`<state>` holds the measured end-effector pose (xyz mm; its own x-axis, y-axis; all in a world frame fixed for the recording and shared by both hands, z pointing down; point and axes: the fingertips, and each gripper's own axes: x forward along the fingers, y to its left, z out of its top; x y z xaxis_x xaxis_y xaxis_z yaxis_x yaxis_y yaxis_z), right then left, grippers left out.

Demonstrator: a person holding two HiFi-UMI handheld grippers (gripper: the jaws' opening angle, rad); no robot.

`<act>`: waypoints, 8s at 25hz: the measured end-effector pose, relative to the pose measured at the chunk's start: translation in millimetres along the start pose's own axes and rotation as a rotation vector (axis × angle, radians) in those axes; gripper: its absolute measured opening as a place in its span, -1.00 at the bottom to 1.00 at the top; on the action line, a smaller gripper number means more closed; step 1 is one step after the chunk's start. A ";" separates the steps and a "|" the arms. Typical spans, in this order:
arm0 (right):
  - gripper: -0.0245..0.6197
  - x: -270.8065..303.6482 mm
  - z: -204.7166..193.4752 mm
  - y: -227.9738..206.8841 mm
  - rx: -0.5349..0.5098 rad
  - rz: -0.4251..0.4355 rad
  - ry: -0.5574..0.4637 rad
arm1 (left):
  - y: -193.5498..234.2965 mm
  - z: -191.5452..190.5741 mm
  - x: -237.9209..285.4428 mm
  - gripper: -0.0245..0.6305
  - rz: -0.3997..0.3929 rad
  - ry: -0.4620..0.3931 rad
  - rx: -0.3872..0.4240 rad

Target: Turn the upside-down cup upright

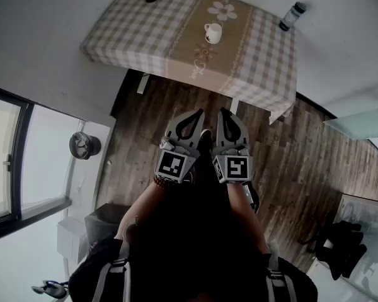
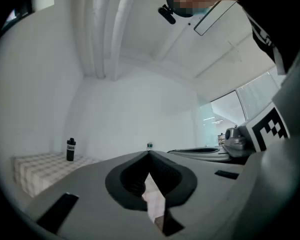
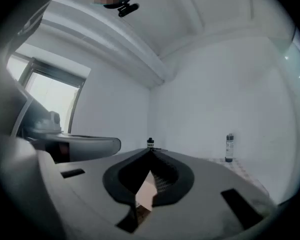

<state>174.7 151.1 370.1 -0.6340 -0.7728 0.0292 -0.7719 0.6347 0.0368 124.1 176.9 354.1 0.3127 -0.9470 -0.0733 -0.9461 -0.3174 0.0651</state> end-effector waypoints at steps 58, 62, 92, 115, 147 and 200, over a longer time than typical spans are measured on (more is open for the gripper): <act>-0.90 236.9 -94.6 -65.3 0.076 -0.394 0.223 | 216.4 -229.0 257.9 -0.54 -0.428 0.367 0.003; -0.90 245.1 -97.7 -65.0 0.093 -0.387 0.223 | 218.4 -230.9 257.7 -0.51 -0.448 0.346 0.054; -0.90 223.7 -120.4 -83.4 0.076 -0.342 0.267 | 205.6 -263.4 271.3 -0.57 -0.433 0.496 0.115; -0.90 225.6 -123.1 -72.9 0.143 -0.319 0.252 | 213.4 -252.0 263.7 -0.77 -0.452 0.575 -0.005; 0.59 265.0 -71.4 -4.0 0.955 0.207 -0.124 | 258.3 -90.1 224.7 -0.78 -0.461 0.138 0.003; 0.67 266.5 -94.1 -19.8 0.980 0.140 -0.083 | 222.1 -141.6 201.4 -0.54 -0.731 0.342 -0.092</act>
<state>25.5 -67.4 471.2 -0.6949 -0.7119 -0.1014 -0.3637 0.4696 -0.8045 -11.0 -91.3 494.7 0.8716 -0.4568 0.1779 -0.4866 -0.8502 0.2010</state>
